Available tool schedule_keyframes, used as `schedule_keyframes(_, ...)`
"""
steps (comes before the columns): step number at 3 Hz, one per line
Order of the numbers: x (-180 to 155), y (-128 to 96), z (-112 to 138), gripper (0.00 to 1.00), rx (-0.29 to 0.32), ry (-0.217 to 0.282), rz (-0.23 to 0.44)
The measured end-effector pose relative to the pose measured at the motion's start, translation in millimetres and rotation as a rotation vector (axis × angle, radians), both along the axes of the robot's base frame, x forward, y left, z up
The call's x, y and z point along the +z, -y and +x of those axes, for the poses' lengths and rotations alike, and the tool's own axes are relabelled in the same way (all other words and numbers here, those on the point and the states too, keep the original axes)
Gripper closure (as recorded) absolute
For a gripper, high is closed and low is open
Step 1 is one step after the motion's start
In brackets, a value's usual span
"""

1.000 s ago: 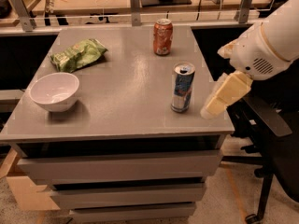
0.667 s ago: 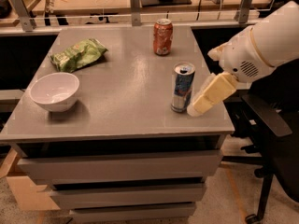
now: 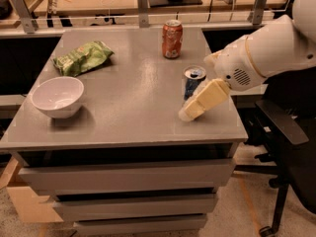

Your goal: Move redbull can near green jalapeno chip bag

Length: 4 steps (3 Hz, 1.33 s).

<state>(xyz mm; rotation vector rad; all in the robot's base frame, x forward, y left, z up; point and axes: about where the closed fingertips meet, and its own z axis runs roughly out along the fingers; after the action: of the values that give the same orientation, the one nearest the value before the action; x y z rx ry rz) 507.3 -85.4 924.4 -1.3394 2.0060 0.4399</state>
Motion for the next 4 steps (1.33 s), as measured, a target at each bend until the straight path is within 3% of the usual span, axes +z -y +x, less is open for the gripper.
schedule_keyframes(1,-4.5,-16.1,5.7,0.0,0.018,0.003,0.031)
schedule_keyframes(2,-8.4,-28.0,11.9,0.15,0.029,0.009,0.055)
schedule_keyframes(4,-9.6,-29.4,18.8,0.61,0.047,0.029,0.069)
